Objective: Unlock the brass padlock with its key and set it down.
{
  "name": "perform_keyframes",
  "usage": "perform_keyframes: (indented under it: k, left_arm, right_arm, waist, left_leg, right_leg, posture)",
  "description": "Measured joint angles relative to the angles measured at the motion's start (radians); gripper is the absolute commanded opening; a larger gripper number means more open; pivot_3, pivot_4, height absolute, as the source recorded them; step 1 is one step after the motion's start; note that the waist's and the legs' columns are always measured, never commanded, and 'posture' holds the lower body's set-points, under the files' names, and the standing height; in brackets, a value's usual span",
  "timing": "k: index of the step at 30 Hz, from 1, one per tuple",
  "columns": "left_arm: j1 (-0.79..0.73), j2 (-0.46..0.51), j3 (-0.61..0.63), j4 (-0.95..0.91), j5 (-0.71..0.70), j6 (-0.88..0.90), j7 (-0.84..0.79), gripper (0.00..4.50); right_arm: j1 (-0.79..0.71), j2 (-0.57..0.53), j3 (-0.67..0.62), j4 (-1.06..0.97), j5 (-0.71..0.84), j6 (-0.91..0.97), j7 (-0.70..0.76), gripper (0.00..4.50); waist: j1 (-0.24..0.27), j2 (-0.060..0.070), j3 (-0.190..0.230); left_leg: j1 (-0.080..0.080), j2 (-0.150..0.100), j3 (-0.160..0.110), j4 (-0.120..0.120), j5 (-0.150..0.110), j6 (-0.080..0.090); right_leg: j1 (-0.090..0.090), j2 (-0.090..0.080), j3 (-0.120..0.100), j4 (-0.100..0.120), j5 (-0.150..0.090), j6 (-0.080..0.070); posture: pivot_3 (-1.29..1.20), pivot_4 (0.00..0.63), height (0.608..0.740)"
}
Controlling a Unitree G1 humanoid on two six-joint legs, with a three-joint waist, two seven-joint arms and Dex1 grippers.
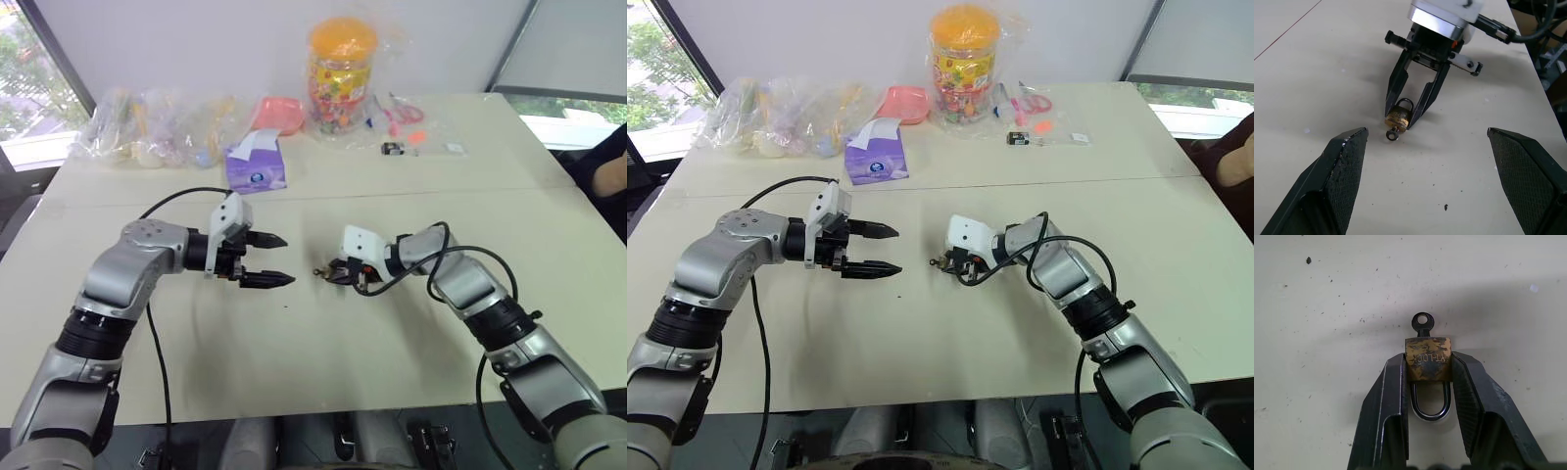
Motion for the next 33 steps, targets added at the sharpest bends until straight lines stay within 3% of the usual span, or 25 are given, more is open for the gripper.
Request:
perform_keyframes:
  k: [5, 12, 20, 23, 29, 33]
  left_arm:
    - [-0.018, -0.040, 0.002, 0.025, -0.029, 0.051, 0.006, 4.10]
    - [-0.176, -0.123, 0.058, 0.185, -0.141, 0.238, 0.027, 4.10]
    - [-0.272, -0.189, 0.061, 0.245, -0.182, 0.285, 0.006, 4.10]
    - [-0.281, -0.200, 0.060, 0.246, -0.183, 0.288, 0.003, 3.19]
    - [-0.280, -0.210, 0.060, 0.244, -0.183, 0.286, -0.003, 0.67]
    - [-0.280, -0.214, 0.060, 0.243, -0.181, 0.281, 0.001, 0.67]
  right_arm:
    - [0.107, -0.014, -0.033, -0.080, -0.133, -0.136, -0.228, 0.70]
    - [0.270, -0.236, -0.144, -0.279, -0.494, -0.641, -0.643, 0.70]
    - [0.329, -0.229, -0.211, -0.362, -0.574, -0.811, -0.738, 0.70]
    - [0.329, -0.216, -0.226, -0.363, -0.576, -0.823, -0.736, 0.70]
    - [0.320, -0.190, -0.238, -0.364, -0.576, -0.823, -0.710, 0.70]
    - [0.321, -0.186, -0.239, -0.376, -0.575, -0.825, -0.691, 0.70]
  waist:
    - [0.007, 0.000, 0.000]
    - [0.021, -0.001, 0.001]
    - [0.003, -0.001, 0.001]
    - [0.003, -0.001, 0.001]
    - [0.005, -0.001, 0.001]
    - [0.005, -0.001, 0.001]
  left_leg:
    - [-0.001, -0.002, 0.000, 0.000, 0.000, 0.000]
    - [-0.004, -0.003, 0.002, 0.001, 0.000, -0.001]
    - [-0.001, -0.003, 0.005, 0.001, 0.001, -0.002]
    - [-0.001, -0.002, 0.005, 0.000, 0.001, -0.002]
    - [-0.001, -0.002, 0.005, 0.000, 0.001, -0.002]
    - [-0.001, -0.002, 0.006, 0.001, 0.001, -0.002]
  right_leg:
    - [0.000, -0.001, 0.000, 0.000, 0.000, 0.000]
    - [-0.002, -0.002, 0.001, -0.002, -0.001, 0.002]
    - [-0.002, -0.001, 0.004, 0.000, -0.001, 0.002]
    - [-0.002, -0.001, 0.005, 0.000, -0.001, 0.002]
    - [-0.002, -0.001, 0.005, 0.000, -0.001, 0.002]
    - [-0.002, -0.001, 0.005, 0.000, -0.001, 0.002]
  posture:
    - [0.00, 0.150, 0.737]
    - [0.00, 0.150, 0.737]
    - [0.00, 0.150, 0.737]
    - [0.00, 0.150, 0.737]
    - [0.00, 0.150, 0.737]
    - [0.00, 0.150, 0.737]
